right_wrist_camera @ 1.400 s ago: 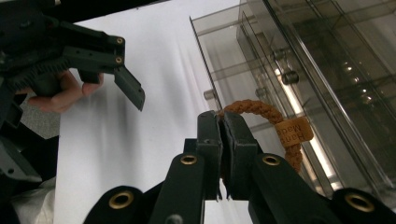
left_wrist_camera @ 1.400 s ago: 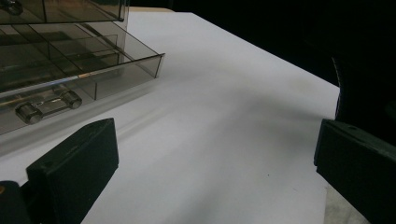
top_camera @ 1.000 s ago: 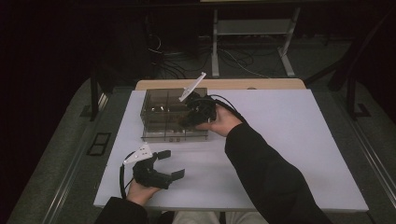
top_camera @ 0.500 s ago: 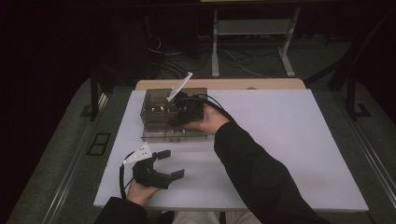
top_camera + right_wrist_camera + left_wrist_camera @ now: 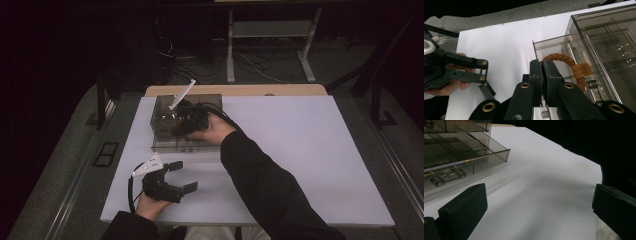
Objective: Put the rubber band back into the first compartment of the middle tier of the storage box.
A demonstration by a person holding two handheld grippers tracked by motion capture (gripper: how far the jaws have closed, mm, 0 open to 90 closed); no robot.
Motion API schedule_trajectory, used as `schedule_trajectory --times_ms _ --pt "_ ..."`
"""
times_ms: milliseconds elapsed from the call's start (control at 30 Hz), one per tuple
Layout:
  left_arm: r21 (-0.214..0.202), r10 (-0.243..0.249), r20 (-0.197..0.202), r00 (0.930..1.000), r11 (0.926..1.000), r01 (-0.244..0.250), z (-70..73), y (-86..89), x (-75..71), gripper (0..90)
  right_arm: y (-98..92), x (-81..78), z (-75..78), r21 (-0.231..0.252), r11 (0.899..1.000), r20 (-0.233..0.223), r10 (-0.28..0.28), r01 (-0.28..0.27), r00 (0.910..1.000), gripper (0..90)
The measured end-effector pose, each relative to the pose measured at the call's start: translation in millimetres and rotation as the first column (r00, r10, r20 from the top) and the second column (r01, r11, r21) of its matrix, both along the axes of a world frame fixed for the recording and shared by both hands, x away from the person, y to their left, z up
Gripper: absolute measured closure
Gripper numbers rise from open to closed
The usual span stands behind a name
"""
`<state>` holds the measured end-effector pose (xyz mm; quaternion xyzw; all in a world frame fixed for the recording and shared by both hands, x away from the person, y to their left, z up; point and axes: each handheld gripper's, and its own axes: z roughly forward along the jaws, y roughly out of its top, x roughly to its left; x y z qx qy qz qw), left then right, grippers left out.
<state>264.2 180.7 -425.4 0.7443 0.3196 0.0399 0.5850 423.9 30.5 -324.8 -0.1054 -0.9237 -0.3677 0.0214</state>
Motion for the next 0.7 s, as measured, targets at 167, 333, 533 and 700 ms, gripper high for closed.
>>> schedule_trajectory --times_ms 167,333,533,700 --pt "0.002 -0.001 0.002 1.0000 1.0000 0.001 -0.1 0.3 0.2 0.0 6.3 3.2 -5.2 0.006 1.000 -0.008 0.001 -0.001 1.0000 85.1" --pt "0.001 -0.001 0.001 1.0000 1.0000 0.001 -0.1 0.7 0.4 0.0 11.2 5.9 -10.9 0.006 1.000 -0.012 0.000 0.000 0.9999 85.1" --pt "-0.001 0.002 -0.002 1.0000 1.0000 -0.002 0.0 0.7 0.0 0.0 16.4 7.0 -17.0 0.008 1.000 -0.019 -0.004 0.004 0.9998 85.1" --pt "-0.001 0.002 -0.001 1.0000 1.0000 -0.002 -0.1 0.9 0.2 0.0 21.4 7.4 -22.9 0.007 1.000 -0.022 -0.006 0.006 0.9997 85.1"
